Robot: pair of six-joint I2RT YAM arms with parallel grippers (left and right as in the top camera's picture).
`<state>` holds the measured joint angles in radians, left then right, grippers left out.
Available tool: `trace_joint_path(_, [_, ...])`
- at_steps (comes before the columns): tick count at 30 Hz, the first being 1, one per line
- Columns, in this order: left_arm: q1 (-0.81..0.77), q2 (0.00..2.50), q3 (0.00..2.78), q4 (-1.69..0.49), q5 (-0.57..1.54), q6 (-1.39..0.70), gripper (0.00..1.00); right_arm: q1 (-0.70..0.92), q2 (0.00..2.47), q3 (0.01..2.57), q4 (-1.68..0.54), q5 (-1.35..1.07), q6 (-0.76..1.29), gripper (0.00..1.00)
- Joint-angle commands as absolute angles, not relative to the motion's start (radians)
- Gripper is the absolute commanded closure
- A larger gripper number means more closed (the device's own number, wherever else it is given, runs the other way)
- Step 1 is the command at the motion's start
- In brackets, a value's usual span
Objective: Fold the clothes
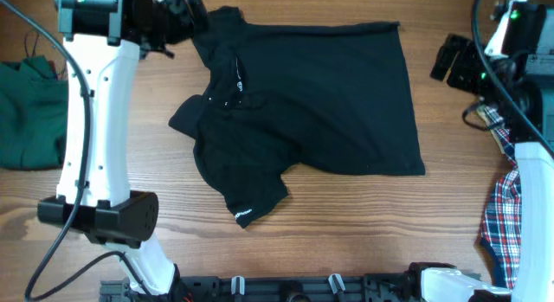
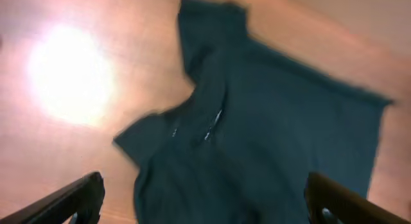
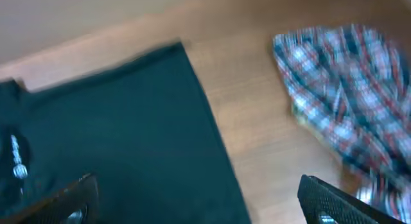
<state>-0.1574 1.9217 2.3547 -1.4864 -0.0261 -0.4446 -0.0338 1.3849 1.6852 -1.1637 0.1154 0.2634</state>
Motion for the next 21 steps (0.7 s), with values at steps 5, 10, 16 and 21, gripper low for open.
trace_joint_path(5, [-0.224,1.947,2.148,-1.515,-0.039,-0.506,0.00,-0.037,1.390,1.612,-1.191,0.105,0.343,0.00])
trace_joint_path(10, [-0.223,1.946,2.148,-1.516,-0.039,-0.506,0.00,-0.037,1.390,1.612,-1.190,0.105,0.343,0.00])
trace_joint_path(16, [-0.223,1.946,2.148,-1.516,-0.039,-0.506,0.00,-0.037,1.390,1.612,-1.190,0.105,0.343,0.00])
trace_joint_path(21, [-0.223,1.946,2.148,-1.516,-0.039,-0.506,0.00,-0.037,1.390,1.612,-1.190,0.105,0.343,0.00])
